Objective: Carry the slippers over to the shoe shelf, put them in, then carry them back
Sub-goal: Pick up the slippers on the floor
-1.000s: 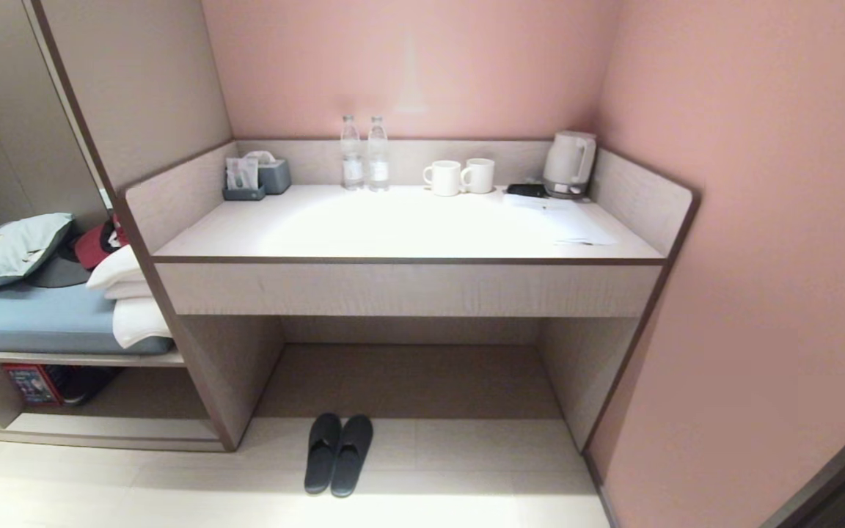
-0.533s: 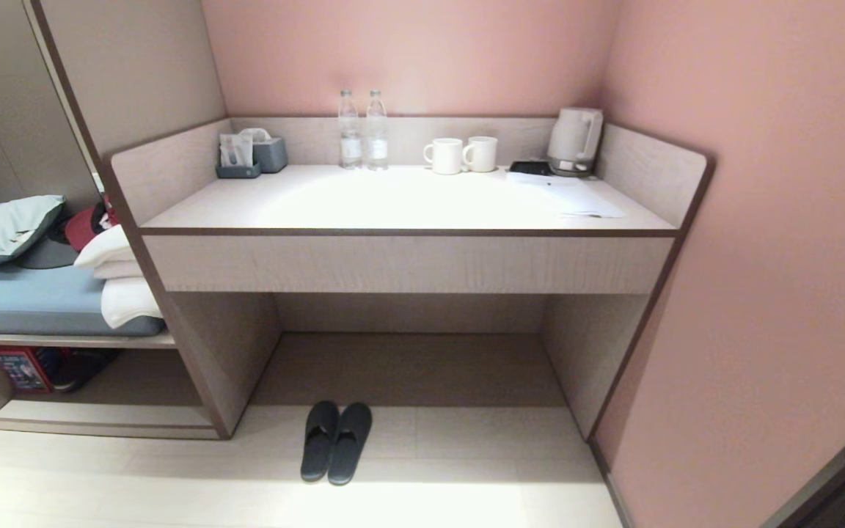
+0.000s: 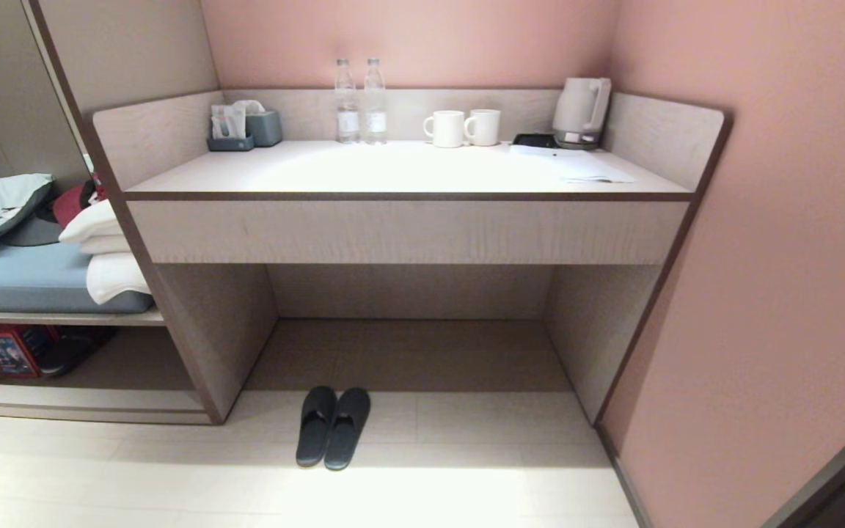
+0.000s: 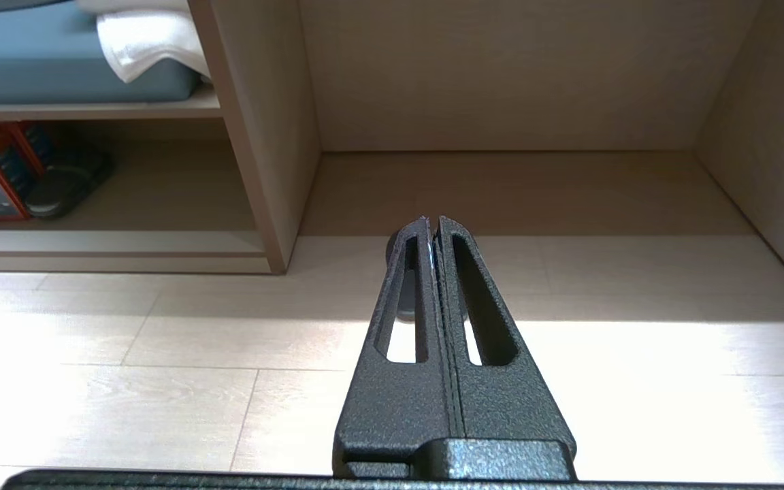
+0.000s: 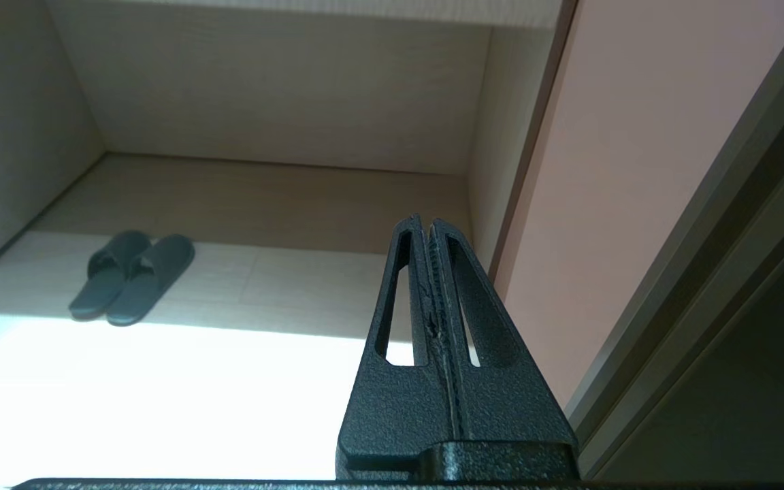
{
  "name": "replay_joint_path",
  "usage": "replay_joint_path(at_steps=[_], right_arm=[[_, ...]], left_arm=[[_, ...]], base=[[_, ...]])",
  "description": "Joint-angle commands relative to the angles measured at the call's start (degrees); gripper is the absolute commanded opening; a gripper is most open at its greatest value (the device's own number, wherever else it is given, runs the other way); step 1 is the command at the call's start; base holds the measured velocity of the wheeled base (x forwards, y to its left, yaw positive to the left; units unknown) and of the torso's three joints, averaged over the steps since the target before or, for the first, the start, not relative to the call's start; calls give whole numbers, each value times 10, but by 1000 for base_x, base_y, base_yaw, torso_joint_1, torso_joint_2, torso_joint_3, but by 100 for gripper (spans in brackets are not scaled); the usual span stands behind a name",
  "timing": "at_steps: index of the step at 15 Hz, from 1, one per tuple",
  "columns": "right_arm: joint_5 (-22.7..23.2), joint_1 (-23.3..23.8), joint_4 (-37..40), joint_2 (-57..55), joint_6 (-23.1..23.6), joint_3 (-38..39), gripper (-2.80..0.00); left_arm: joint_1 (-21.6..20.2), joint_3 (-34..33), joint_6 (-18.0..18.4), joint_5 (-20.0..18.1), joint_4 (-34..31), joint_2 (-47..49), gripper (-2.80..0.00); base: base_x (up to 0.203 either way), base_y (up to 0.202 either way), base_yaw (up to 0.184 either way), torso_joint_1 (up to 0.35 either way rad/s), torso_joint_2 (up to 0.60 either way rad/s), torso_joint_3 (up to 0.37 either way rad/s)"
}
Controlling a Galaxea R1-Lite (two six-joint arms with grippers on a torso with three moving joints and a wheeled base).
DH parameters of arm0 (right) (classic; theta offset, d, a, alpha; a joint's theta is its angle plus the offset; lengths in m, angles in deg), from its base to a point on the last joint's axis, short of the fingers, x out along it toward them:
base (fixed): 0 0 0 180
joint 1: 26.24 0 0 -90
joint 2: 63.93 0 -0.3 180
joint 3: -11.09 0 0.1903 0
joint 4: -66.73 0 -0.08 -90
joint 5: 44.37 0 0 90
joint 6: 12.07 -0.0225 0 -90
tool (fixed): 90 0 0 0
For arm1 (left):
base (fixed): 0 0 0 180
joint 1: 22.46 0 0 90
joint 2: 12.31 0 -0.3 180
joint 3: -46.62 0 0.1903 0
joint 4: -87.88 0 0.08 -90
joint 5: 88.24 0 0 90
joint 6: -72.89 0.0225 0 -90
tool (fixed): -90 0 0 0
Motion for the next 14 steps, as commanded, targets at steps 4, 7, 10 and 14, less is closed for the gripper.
replay_joint_path(at_steps=[4,7,10,14], right_arm=[[0,0,0,0,0,0,-280],[0,0,0,0,0,0,-280],[0,0,0,0,0,0,-280],[-1,0,0,1,-2,0,-280]], left_arm=[[0,0,0,0,0,0,-280],[0,0,0,0,0,0,-280],[0,0,0,0,0,0,-280],[0,0,0,0,0,0,-280]], base=[[0,0,0,-70,368,297],[0,0,0,-7,75,62],[0,0,0,-2,10,7],[0,0,0,0,0,0]])
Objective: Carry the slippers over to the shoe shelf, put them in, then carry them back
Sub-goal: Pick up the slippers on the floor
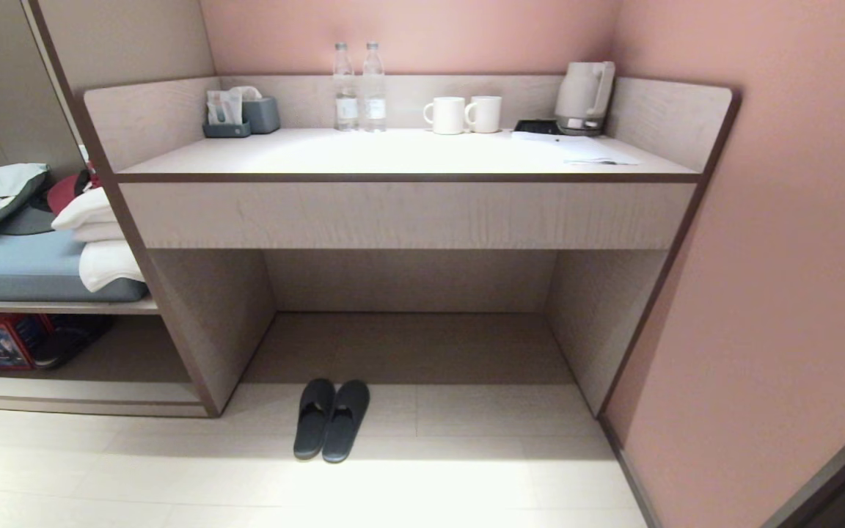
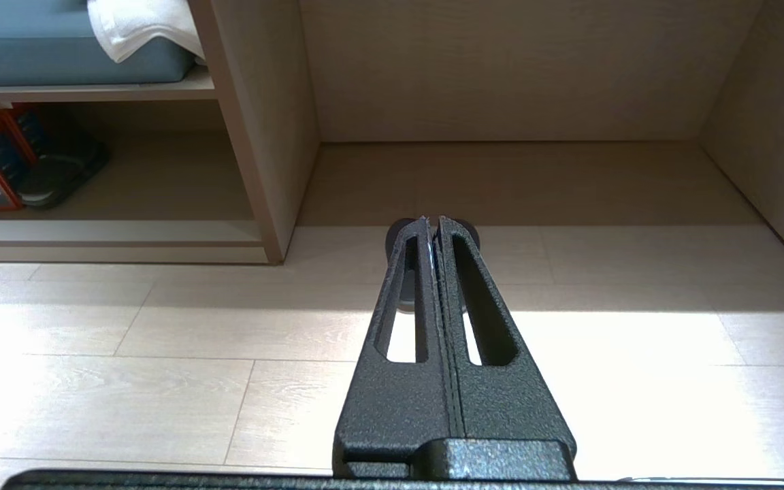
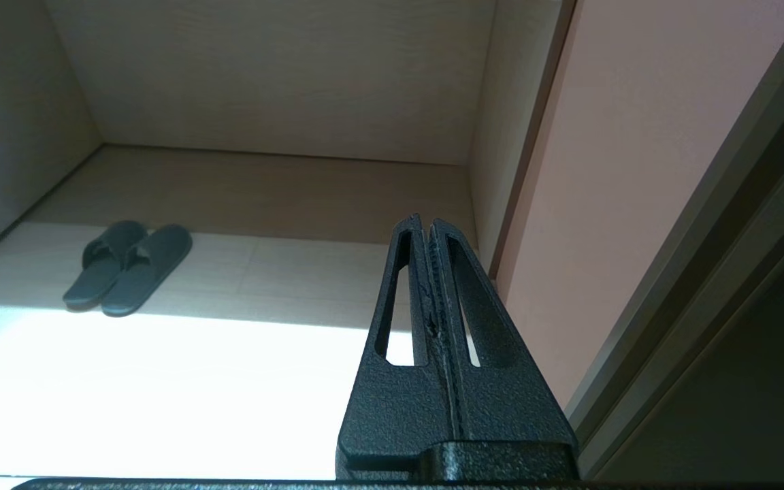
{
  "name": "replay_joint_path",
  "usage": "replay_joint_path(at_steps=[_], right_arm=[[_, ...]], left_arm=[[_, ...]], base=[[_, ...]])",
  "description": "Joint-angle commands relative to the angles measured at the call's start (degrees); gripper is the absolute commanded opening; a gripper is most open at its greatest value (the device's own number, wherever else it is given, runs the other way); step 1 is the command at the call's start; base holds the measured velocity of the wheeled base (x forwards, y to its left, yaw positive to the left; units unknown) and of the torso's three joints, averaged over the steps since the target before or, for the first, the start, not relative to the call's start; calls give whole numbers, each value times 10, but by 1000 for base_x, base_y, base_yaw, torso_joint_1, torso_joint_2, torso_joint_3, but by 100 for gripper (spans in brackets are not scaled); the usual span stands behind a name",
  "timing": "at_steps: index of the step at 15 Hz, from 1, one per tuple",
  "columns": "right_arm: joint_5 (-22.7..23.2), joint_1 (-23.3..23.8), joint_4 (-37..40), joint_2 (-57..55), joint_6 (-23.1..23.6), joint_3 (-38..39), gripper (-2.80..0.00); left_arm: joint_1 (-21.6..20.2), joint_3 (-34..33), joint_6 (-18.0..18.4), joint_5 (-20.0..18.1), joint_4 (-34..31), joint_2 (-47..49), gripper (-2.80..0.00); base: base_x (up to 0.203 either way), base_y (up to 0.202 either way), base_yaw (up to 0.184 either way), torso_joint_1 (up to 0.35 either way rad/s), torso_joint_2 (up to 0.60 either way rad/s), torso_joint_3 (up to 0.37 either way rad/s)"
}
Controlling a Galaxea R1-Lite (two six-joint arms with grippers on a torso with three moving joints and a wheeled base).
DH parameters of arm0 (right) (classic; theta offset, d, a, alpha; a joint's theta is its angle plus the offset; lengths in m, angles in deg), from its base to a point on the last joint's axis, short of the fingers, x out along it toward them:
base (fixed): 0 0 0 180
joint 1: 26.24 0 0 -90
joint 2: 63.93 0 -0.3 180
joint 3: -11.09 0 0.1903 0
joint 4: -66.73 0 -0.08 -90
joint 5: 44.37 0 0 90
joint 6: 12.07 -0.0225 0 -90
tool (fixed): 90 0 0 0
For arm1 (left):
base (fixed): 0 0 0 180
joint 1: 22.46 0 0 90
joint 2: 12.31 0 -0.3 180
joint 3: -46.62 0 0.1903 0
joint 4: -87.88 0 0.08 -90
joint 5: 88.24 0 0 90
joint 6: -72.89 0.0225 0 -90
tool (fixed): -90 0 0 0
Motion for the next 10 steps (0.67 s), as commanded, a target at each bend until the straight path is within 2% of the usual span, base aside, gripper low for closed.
replay_joint_path(at_steps=[1,10], right_arm=[[0,0,0,0,0,0,-280],[0,0,0,1,0,0,-280]], left_arm=[[0,0,0,0,0,0,-280],[0,0,2,0,-1,1,-280]], base=[[0,0,0,0,0,0],[0,0,0,0,0,0]])
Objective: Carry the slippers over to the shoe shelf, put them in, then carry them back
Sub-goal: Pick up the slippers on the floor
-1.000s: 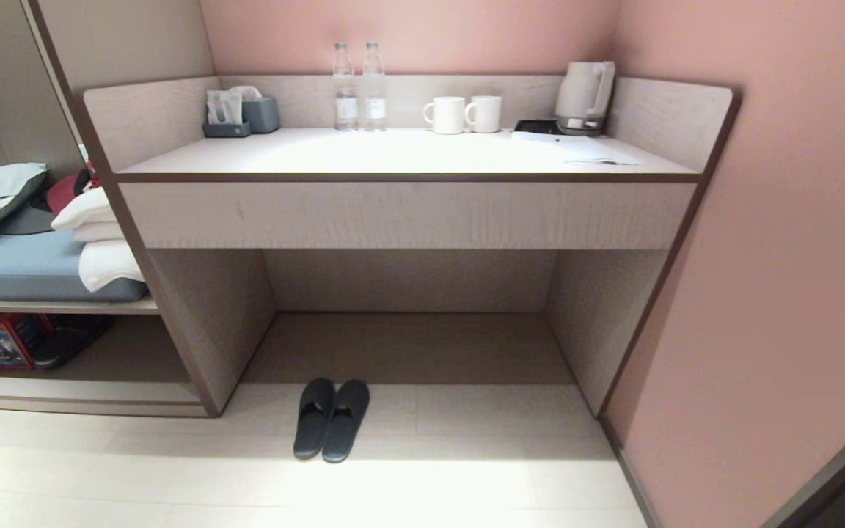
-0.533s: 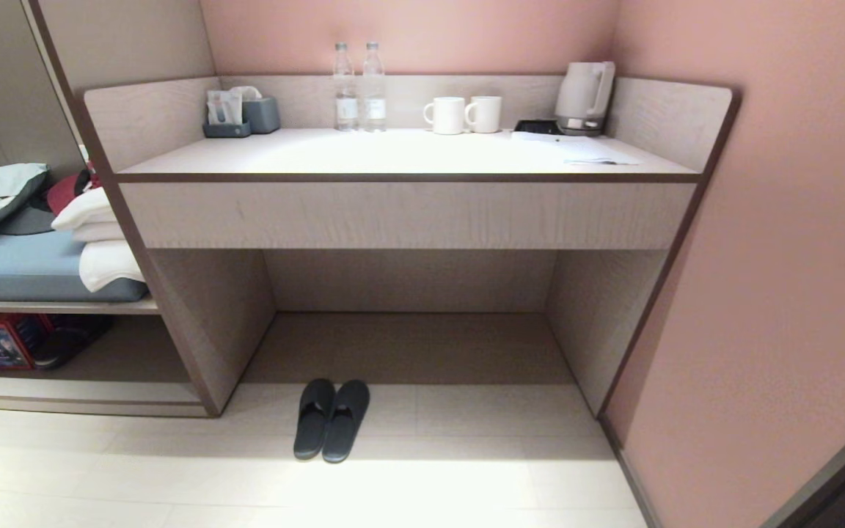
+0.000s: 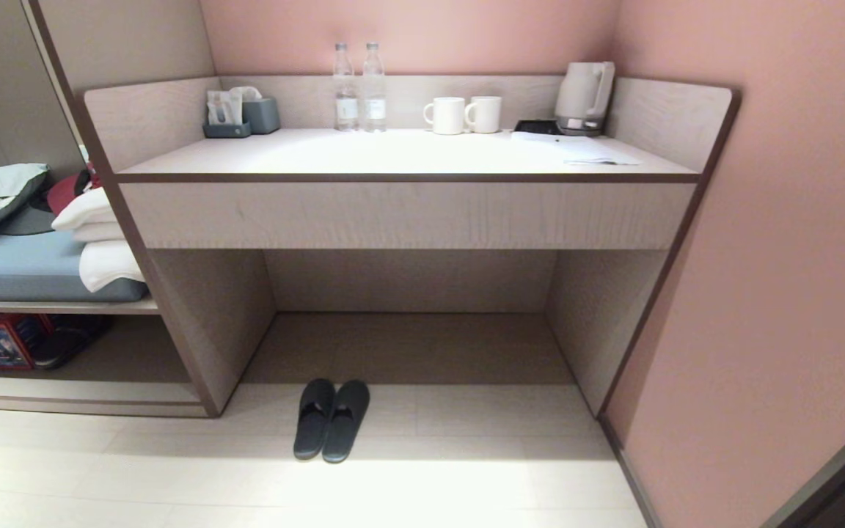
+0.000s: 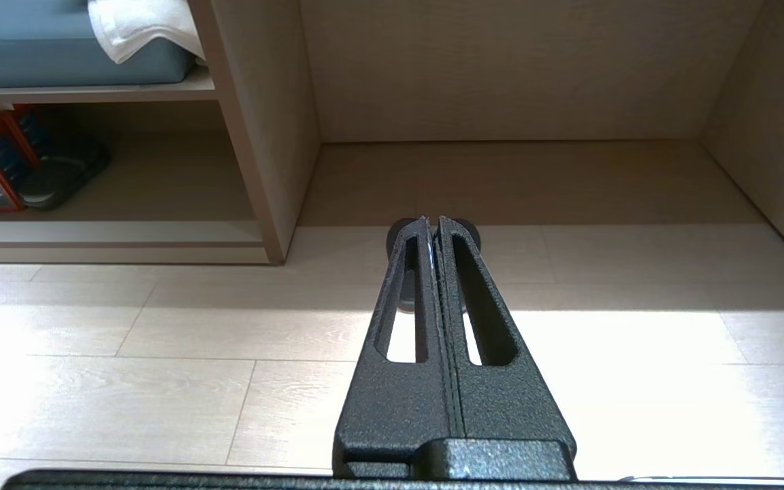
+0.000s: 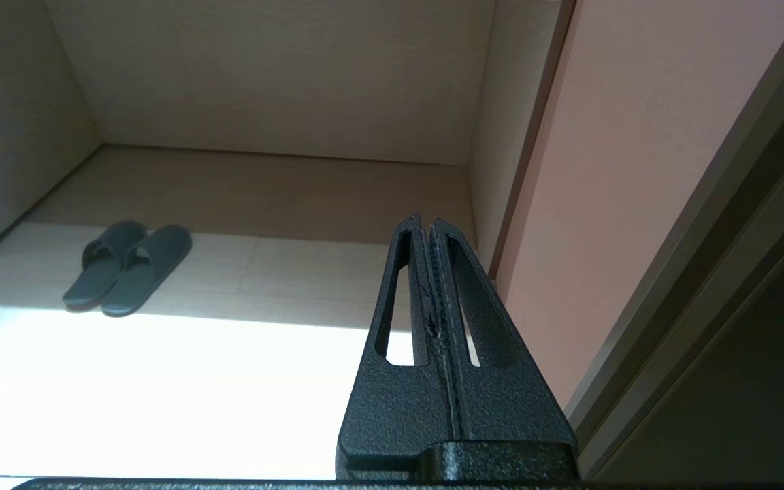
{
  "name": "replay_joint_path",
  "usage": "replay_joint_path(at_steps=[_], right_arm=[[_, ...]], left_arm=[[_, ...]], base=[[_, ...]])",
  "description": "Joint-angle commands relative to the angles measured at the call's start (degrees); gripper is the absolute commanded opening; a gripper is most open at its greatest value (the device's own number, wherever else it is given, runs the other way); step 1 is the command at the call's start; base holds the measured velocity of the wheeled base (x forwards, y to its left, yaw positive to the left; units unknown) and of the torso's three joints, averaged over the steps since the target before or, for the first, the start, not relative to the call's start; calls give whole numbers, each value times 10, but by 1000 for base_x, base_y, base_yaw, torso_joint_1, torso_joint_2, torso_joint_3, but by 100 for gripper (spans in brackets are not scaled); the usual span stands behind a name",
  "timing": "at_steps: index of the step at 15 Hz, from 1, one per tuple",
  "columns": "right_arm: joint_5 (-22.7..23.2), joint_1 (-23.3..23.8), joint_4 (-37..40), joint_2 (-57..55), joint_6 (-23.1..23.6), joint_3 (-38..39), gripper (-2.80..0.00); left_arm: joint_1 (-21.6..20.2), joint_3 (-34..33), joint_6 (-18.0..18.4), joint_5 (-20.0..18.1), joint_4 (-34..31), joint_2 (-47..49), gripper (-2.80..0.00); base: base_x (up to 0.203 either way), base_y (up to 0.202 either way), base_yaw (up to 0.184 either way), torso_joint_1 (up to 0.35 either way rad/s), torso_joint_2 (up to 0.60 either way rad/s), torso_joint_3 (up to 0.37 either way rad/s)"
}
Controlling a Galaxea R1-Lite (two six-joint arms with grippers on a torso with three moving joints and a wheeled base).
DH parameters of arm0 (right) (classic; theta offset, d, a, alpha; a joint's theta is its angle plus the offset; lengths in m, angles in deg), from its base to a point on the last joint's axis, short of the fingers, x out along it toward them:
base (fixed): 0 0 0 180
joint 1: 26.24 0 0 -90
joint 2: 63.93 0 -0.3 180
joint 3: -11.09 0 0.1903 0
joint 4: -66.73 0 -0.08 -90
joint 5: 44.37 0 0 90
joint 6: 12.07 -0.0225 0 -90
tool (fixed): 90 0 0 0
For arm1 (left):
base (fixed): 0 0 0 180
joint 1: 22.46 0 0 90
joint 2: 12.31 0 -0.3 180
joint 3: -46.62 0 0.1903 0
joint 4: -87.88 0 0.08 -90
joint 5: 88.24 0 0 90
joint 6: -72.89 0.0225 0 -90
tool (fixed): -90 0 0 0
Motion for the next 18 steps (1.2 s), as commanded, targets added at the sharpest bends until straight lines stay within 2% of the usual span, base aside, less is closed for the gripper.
replay_joint_path(at_steps=[1,4,18], right_arm=[[0,-1,0,0,0,0,-280],[1,-1,0,1,0,0,-280],[1,-1,0,0,0,0,-280]], left_arm=[[0,0,2,0,0,0,-280],[0,0,2,0,0,0,-280],[0,4,6,0,-13,1,-280]], base=[[0,0,0,0,0,0],[0,0,0,0,-2,-71],[0,0,0,1,5,-196]])
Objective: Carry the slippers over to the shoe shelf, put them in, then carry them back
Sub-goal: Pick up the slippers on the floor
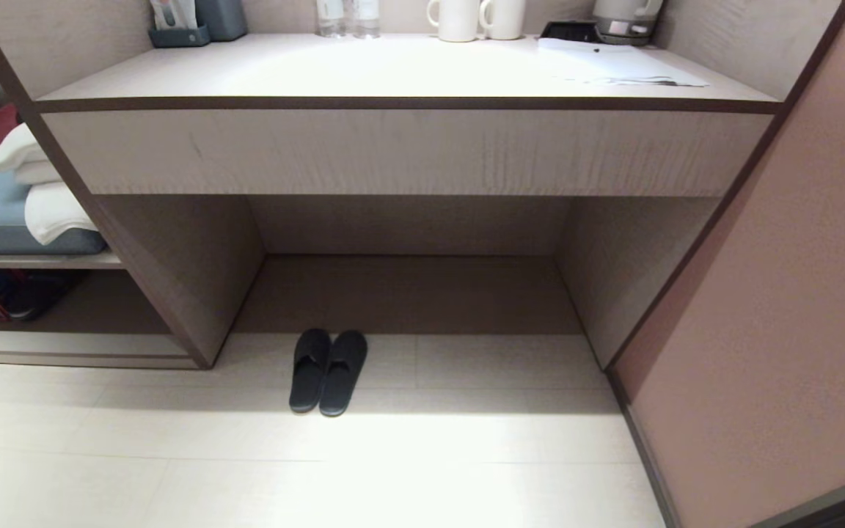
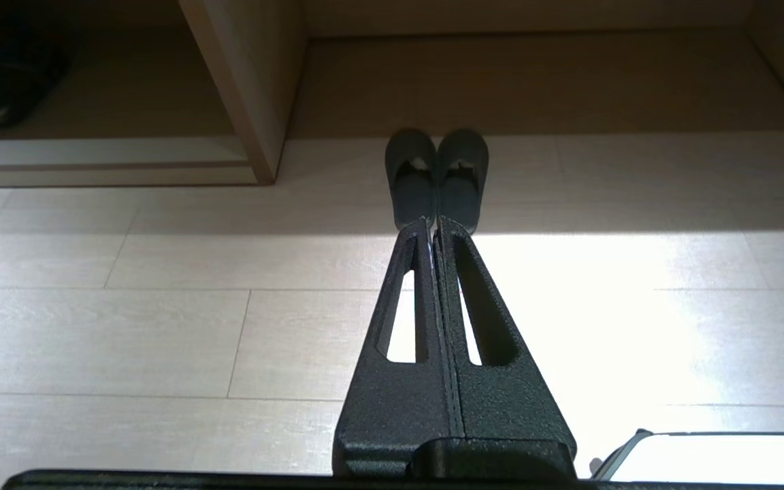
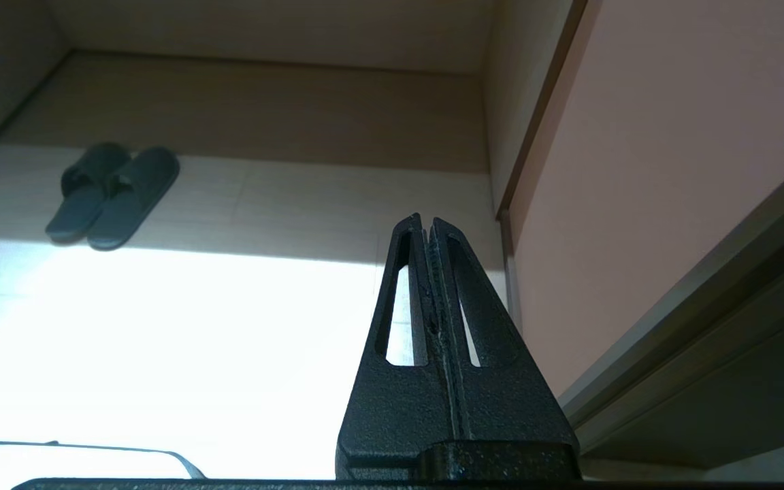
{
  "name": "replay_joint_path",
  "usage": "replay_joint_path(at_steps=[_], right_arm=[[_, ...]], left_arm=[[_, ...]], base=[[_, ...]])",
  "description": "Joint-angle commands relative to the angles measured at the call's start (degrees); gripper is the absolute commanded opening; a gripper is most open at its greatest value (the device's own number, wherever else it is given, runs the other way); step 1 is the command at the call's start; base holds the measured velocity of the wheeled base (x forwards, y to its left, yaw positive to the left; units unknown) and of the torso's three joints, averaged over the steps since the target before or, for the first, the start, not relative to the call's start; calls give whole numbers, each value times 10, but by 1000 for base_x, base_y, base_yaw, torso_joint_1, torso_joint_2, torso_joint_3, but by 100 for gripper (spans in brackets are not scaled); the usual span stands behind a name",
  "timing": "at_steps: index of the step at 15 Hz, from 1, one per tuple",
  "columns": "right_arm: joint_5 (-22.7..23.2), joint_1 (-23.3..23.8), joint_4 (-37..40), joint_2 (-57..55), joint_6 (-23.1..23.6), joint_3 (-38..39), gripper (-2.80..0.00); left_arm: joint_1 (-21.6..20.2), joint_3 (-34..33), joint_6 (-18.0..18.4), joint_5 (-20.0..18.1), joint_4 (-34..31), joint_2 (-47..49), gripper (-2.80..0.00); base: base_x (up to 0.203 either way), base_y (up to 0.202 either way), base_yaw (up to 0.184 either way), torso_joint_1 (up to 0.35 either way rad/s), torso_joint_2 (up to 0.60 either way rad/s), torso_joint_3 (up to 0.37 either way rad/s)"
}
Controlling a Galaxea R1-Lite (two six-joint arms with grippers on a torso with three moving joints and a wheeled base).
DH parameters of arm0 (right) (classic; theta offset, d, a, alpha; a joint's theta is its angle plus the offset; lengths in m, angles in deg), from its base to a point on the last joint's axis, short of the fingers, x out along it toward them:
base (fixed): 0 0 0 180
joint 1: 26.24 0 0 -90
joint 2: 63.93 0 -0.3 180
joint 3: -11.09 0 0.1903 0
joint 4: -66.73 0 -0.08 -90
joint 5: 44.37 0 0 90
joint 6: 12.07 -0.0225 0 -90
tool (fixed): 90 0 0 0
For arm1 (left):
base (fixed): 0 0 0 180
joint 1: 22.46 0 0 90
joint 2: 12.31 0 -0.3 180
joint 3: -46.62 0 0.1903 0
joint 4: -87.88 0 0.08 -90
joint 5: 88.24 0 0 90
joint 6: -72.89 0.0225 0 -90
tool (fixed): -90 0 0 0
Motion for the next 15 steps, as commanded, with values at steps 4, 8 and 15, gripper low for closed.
replay_joint_path(at_steps=[4,8,15], right_arm=[[0,-1,0,0,0,0,-280],[1,0,0,1,0,0,-280],[0,-1,0,0,0,0,-280]], left_arm=[[0,0,0,0,-1,1,-280],[0,0,0,0,-1,1,-280],[0,0,0,0,-1,1,-280]], base=[[0,0,0,3,3,-198],[0,0,0,5,2,-196],[0,0,0,4,3,-199]])
